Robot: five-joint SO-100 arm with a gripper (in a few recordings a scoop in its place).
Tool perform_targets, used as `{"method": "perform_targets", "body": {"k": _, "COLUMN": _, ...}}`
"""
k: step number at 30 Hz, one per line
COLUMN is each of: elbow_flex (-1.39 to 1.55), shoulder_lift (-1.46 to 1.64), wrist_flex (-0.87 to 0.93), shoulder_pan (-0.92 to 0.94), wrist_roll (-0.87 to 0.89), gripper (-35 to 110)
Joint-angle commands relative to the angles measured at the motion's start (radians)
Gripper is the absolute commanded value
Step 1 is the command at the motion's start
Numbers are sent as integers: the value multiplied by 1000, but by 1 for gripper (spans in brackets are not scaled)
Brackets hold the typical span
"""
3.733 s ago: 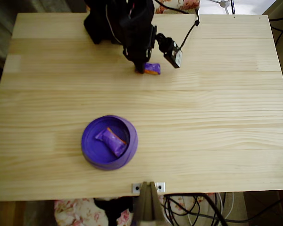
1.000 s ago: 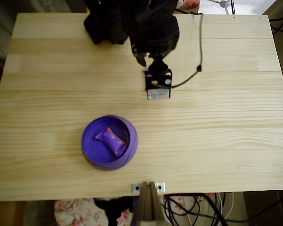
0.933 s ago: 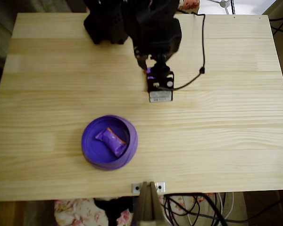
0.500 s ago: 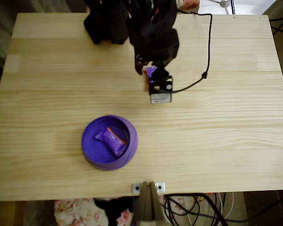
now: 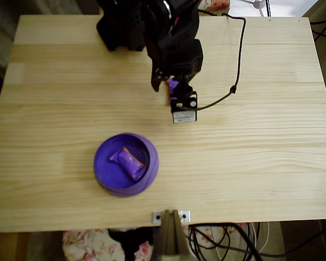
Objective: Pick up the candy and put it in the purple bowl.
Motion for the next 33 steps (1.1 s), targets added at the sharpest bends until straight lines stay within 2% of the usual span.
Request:
{"method": "perform_targets", "body": {"k": 1, "elbow_flex": 0, "shoulder_lift": 35, "wrist_flex": -18, "shoulder_pan": -35, "wrist_roll": 28, "gripper": 42}}
{"method": "perform_targets", "body": {"k": 6, "elbow_flex": 49, "shoulder_lift": 15, "wrist_flex": -114, "shoulder_pan": -66, "wrist_roll": 67, "gripper": 49}}
{"method": "perform_targets", "body": {"k": 12, "elbow_flex": 54, "shoulder_lift": -46, "wrist_flex": -127, "shoulder_pan": -72, "wrist_roll": 46, "gripper": 47}}
{"method": "perform_targets", "body": {"k": 25, "elbow_flex": 14, "shoulder_lift": -92, "wrist_flex": -26, "shoulder_pan": 31, "wrist_roll": -78, "gripper": 15}}
{"method": "perform_targets", "body": {"k": 33, "elbow_flex": -57, "shoulder_lift": -124, "wrist_flex": 54, "shoulder_pan": 44, "wrist_roll": -83, "gripper": 1}}
